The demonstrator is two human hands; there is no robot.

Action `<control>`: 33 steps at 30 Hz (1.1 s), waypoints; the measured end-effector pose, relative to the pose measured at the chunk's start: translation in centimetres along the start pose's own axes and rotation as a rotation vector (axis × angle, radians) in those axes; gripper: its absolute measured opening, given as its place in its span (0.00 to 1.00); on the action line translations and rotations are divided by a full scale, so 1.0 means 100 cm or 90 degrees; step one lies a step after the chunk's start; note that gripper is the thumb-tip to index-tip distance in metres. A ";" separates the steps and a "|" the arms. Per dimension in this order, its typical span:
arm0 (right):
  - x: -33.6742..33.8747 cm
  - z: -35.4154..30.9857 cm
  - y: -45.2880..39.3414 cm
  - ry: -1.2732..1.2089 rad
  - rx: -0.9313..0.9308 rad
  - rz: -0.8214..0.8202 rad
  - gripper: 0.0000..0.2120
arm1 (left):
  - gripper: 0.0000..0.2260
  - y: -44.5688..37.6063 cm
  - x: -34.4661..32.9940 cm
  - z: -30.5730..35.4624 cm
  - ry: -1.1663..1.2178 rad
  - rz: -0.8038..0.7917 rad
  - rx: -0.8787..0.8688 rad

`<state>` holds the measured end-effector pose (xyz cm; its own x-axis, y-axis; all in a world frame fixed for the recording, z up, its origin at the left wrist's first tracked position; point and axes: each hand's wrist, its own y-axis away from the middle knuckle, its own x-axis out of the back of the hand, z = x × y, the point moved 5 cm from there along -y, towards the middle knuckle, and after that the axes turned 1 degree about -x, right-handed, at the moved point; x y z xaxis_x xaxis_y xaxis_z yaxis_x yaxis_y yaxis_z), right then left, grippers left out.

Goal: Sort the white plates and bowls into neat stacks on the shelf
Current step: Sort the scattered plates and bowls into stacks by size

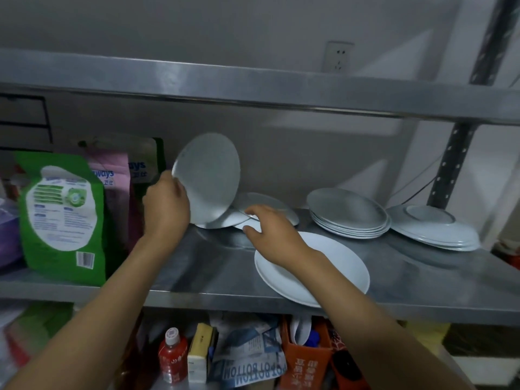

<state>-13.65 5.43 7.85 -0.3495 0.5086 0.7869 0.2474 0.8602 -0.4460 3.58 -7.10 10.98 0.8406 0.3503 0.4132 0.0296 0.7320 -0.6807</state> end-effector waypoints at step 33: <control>0.155 0.174 0.205 0.341 -0.190 0.109 0.14 | 0.21 0.158 -0.122 0.196 0.083 -0.432 -0.413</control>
<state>-29.74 31.65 3.49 0.1992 0.4810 0.8538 0.5283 0.6811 -0.5070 -16.79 11.69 7.02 0.5862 -0.1271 0.8002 0.7960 0.2743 -0.5395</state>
